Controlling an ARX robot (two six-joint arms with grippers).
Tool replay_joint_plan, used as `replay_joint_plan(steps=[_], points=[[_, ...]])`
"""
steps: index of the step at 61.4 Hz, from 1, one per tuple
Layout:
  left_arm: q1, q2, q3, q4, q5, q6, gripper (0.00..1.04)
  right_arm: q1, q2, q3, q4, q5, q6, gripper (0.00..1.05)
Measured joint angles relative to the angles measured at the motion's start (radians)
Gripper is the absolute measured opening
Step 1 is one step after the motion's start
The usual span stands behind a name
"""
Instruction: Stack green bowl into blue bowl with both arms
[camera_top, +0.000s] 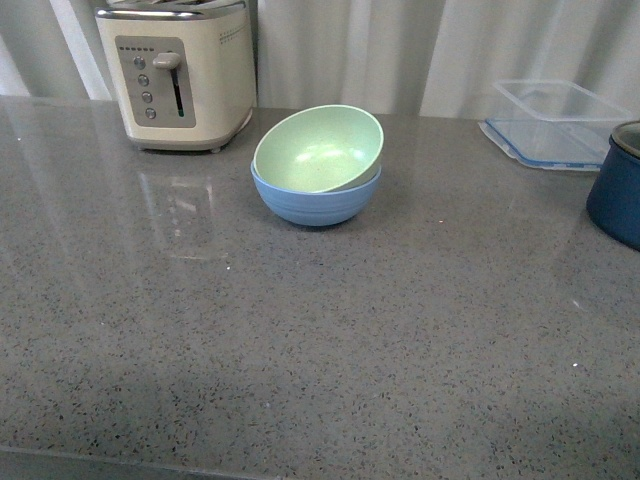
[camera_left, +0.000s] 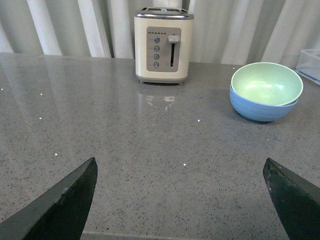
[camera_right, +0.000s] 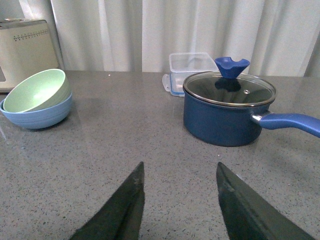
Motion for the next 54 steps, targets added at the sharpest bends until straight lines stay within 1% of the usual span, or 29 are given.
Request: replay_joint_plan(steps=[3, 9, 11, 12, 13, 17, 54], points=[[0.0, 0.0, 0.0, 0.0, 0.0, 0.0, 0.98, 0.0, 0.0, 0.0, 0.0, 0.0, 0.0, 0.55], [0.0, 0.0, 0.0, 0.0, 0.0, 0.0, 0.98, 0.0, 0.0, 0.0, 0.0, 0.0, 0.0, 0.82], [0.0, 0.0, 0.0, 0.0, 0.0, 0.0, 0.98, 0.0, 0.0, 0.0, 0.0, 0.0, 0.0, 0.89], [0.0, 0.0, 0.0, 0.0, 0.0, 0.0, 0.98, 0.0, 0.0, 0.0, 0.0, 0.0, 0.0, 0.94], [0.0, 0.0, 0.0, 0.0, 0.0, 0.0, 0.98, 0.0, 0.0, 0.0, 0.0, 0.0, 0.001, 0.97], [0.0, 0.0, 0.0, 0.0, 0.0, 0.0, 0.98, 0.0, 0.0, 0.0, 0.0, 0.0, 0.0, 0.94], [0.0, 0.0, 0.0, 0.0, 0.0, 0.0, 0.98, 0.0, 0.0, 0.0, 0.0, 0.0, 0.001, 0.95]])
